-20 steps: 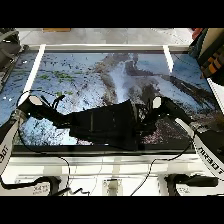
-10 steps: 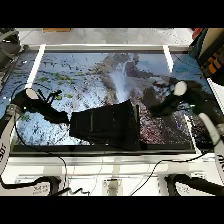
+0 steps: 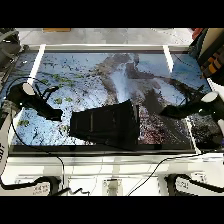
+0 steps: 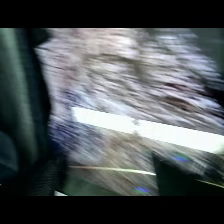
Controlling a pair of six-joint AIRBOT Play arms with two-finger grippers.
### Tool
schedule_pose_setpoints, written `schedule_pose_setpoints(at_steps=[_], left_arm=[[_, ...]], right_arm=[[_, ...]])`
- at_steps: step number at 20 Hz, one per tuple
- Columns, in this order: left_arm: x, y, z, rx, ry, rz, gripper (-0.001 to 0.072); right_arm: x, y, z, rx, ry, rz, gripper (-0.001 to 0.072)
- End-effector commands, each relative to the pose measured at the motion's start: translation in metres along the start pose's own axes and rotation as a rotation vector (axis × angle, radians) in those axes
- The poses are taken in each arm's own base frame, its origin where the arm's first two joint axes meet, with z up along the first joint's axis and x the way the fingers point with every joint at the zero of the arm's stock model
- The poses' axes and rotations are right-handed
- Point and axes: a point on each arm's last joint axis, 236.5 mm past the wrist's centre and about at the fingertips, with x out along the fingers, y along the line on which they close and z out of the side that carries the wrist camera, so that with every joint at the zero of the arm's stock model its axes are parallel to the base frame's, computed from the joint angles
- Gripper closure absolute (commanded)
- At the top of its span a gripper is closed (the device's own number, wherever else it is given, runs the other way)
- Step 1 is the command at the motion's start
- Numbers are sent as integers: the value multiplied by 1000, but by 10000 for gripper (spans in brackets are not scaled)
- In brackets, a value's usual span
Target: Fold the clothes and pants, and hang the long-sleeved shirts on hangers.
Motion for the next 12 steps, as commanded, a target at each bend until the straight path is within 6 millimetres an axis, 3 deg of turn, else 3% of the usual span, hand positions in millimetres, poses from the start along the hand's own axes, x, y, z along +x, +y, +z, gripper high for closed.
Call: schedule_pose_setpoints(at_steps=[1,3,9,12], left_arm=[[-1,1,0,2,1,7,691],[-1,-1,1,0,-3,-3,692],[-2,-22,11,-12,-45,-91,691],[-4,-33,16,-18,-66,-139,691]], right_arm=[[49,17,-11,143,-91,124,44],[72,25,-18,140,-93,89,45],[109,90,-30,-56,-16,112,44],[123,93,-25,-41,-15,96,45]])
